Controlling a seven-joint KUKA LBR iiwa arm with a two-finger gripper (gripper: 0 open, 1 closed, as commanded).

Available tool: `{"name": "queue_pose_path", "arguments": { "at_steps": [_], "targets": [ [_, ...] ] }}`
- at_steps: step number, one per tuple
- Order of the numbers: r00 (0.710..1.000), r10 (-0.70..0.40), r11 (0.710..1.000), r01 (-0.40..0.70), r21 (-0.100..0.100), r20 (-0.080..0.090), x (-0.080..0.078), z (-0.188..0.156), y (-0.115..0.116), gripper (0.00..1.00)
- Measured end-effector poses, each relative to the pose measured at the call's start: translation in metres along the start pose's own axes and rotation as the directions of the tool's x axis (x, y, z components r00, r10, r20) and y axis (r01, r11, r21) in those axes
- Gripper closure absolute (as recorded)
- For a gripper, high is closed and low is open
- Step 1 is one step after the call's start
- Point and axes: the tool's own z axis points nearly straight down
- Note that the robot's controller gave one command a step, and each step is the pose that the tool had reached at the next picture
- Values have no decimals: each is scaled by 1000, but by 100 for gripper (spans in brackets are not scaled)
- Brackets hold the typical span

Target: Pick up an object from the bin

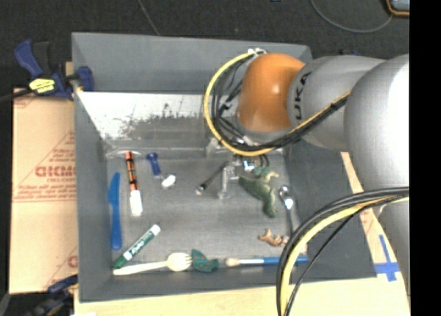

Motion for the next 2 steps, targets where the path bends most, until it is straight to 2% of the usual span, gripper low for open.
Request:
{"name": "queue_pose_path", "arguments": {
  "at_steps": [1,2],
  "targets": [
    [816,-579,816,579,-2,2,-13,4,12,100],
    [817,-577,817,577,-3,3,-13,4,12,100]
  ]
}}
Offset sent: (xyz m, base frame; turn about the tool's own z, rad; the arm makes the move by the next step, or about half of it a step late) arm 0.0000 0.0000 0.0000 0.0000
